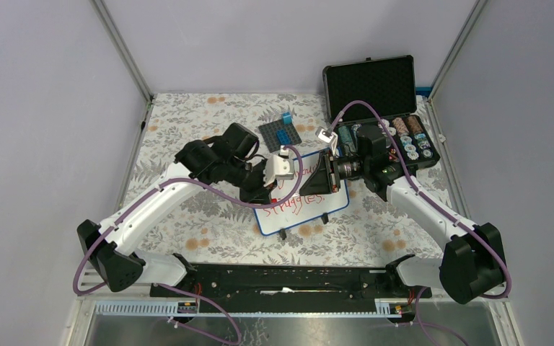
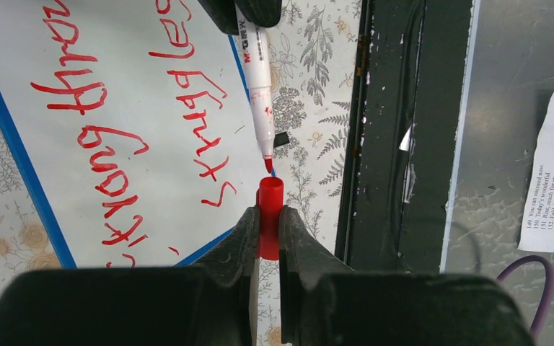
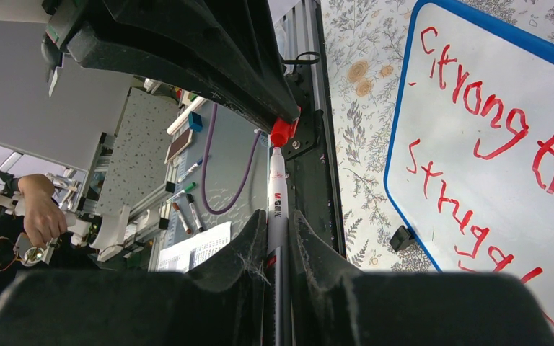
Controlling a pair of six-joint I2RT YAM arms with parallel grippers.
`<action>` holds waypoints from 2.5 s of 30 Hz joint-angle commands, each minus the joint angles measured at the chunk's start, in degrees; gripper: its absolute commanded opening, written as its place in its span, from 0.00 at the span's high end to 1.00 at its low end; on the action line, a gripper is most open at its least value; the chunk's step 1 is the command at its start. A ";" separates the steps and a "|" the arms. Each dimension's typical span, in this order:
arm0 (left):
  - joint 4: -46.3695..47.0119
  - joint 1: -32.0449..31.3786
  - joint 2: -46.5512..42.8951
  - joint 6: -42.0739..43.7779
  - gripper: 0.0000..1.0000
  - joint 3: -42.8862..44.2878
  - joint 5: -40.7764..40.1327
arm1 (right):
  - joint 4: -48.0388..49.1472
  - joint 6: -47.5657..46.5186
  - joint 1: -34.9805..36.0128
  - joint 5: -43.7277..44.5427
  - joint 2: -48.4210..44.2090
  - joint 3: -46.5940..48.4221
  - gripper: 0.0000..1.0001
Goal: Write a sentence on the whiteboard
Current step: Insert the whiteboard marker without the cap into the pen cap.
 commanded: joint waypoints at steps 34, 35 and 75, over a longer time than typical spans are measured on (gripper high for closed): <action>1.04 -0.59 1.61 -1.87 1.00 3.09 0.47 | -3.93 -4.30 3.06 4.54 0.80 4.30 1.00; 1.01 -0.60 1.70 -1.99 1.00 3.08 0.41 | -3.92 -4.31 3.19 4.76 0.86 4.30 1.00; 2.19 -0.61 5.30 -7.54 0.59 12.01 -2.93 | 13.55 7.09 7.95 6.29 6.10 -0.96 1.00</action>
